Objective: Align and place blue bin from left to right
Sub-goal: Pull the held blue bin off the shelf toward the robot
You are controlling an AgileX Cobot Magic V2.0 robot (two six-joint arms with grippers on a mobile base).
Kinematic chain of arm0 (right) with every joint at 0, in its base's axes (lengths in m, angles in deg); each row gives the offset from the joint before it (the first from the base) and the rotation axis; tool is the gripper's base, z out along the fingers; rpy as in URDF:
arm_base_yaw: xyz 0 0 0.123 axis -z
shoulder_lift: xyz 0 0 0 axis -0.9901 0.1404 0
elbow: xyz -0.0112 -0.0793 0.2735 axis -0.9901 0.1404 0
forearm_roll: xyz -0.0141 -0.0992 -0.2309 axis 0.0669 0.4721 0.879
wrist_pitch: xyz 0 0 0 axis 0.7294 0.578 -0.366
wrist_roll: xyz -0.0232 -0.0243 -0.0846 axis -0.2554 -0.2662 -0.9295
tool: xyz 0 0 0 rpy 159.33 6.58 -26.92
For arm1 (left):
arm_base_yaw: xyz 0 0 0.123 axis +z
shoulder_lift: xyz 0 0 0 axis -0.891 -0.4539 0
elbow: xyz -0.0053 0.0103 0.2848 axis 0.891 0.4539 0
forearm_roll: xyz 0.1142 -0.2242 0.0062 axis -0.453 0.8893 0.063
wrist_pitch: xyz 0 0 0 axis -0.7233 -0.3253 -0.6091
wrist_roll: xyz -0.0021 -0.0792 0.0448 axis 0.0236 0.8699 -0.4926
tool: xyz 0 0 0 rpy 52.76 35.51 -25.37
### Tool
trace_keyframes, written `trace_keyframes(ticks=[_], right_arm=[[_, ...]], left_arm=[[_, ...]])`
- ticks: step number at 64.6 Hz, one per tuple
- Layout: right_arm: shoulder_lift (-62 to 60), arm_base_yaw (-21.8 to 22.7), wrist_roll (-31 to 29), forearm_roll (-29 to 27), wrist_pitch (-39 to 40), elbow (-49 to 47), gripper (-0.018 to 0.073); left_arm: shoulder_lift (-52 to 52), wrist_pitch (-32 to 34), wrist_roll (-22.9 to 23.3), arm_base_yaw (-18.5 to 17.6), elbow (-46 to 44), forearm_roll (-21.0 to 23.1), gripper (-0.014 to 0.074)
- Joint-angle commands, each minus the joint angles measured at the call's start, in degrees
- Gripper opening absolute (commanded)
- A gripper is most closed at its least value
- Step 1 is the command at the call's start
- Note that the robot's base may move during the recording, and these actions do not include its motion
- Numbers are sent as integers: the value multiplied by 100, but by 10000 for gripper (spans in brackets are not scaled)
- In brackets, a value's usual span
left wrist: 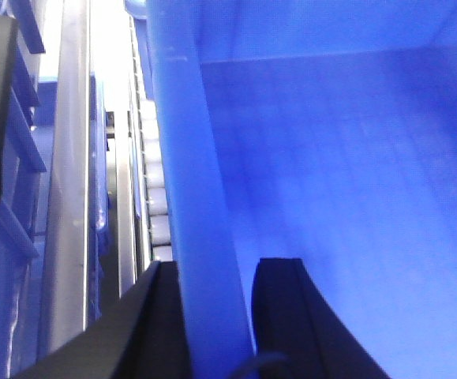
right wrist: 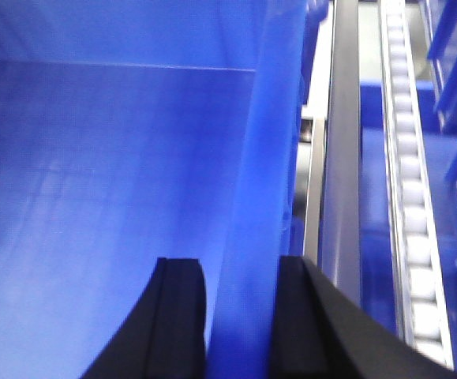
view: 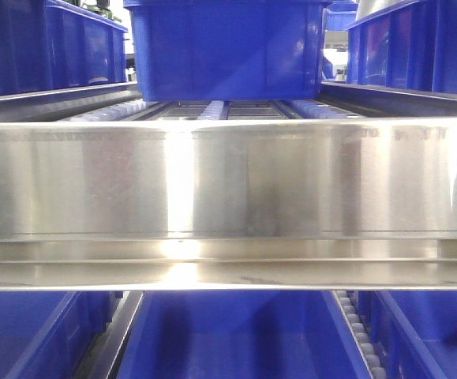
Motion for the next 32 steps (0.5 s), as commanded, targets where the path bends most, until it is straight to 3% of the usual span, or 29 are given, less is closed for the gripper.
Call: trace_keyframes(ticks=[1, 32], right_arm=[[-134, 32, -143, 180, 673, -116, -152], [-134, 32, -143, 180, 1049, -116, -152]], left_arm=[[153, 387, -38, -27, -106, -9, -110], [153, 387, -38, -27, -106, -9, -110]])
